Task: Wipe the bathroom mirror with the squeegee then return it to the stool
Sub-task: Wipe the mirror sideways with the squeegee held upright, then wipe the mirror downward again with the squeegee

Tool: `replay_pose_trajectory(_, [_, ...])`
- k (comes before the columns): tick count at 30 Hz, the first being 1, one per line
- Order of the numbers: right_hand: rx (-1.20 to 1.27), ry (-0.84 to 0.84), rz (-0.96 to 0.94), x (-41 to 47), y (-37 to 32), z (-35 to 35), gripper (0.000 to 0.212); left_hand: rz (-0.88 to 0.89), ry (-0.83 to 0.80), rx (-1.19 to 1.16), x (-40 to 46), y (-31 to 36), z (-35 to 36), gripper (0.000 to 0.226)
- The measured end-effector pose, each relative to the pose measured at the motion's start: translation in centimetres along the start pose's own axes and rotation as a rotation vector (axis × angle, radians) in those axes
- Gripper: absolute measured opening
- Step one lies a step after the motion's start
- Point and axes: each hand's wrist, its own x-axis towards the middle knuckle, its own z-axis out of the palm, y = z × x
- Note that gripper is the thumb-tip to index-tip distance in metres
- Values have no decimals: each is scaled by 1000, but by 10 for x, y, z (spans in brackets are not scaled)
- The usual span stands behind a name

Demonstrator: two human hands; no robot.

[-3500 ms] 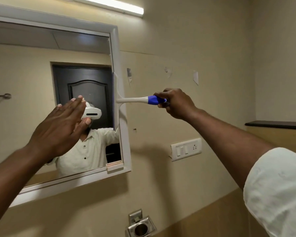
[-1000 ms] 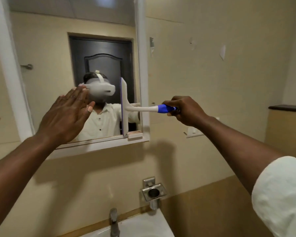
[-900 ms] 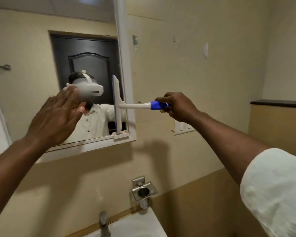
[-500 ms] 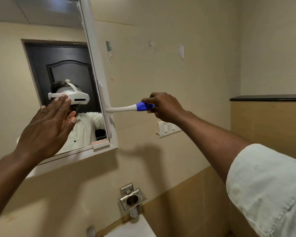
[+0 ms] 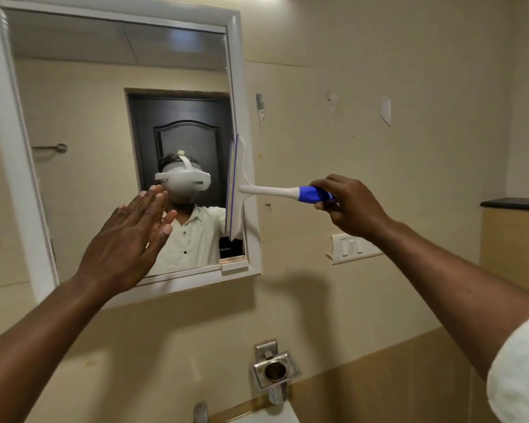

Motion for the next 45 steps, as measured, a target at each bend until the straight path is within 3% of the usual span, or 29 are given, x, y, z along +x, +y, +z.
replay_pose_trajectory(18, [467, 168, 185, 20, -90, 58, 25, -97, 28, 43, -51, -43, -41, 63])
replay_pose_trajectory(27, [717, 337, 288, 89, -155, 51, 28, -76, 76, 139, -33, -57, -72, 63])
replay_pose_trajectory(31, [776, 427, 288, 130, -185, 37, 32, -28, 155, 193, 13, -48, -102, 61])
replay_pose_trajectory(35, [783, 405, 292, 157, -201, 32, 38, 4, 241, 240, 53, -34, -131, 69])
replay_pose_trajectory(45, [759, 429, 340, 168, -213, 40, 48, 57, 244, 244, 70, -28, -139, 68])
